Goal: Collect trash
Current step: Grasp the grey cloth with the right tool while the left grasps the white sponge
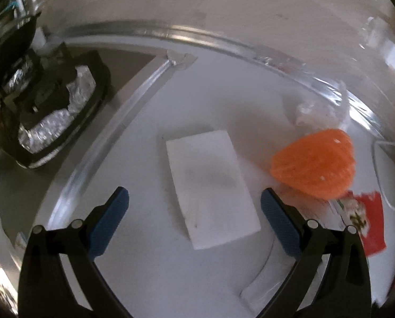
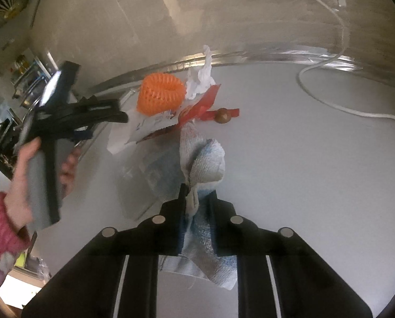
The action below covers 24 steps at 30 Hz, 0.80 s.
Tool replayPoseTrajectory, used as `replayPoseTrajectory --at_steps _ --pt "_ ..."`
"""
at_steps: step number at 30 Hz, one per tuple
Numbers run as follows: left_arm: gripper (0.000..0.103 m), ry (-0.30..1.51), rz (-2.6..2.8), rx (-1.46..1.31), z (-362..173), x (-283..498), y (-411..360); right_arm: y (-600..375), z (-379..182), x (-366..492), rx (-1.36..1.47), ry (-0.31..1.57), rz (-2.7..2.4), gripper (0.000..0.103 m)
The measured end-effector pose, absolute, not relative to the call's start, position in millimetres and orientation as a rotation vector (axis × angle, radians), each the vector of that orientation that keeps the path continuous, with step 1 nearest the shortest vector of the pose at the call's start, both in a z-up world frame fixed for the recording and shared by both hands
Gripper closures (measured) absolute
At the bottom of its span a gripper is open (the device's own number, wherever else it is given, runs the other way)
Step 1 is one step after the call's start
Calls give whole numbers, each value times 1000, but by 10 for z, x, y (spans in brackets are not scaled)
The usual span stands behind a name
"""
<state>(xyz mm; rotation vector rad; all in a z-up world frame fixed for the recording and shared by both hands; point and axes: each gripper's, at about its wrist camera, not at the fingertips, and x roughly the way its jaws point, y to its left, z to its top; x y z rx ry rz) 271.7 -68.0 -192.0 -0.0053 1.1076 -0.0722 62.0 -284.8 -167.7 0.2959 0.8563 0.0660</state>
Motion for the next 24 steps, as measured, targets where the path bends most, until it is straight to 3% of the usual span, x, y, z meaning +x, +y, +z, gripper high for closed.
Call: replayPoseTrajectory --at_steps 8,11,13,24 --pt "10 1168 5 -19 -2140 2907 -769 -2964 -1565 309 300 847 32 88" --pt "24 1170 3 -29 -2174 2906 -757 -2995 -1533 231 314 840 22 88" --pt "42 1162 -10 -25 -2160 2893 -773 -2996 -1501 174 325 829 17 88" --pt "43 1081 -114 32 -1776 2434 -508 -2692 -1145 -28 312 741 45 88"
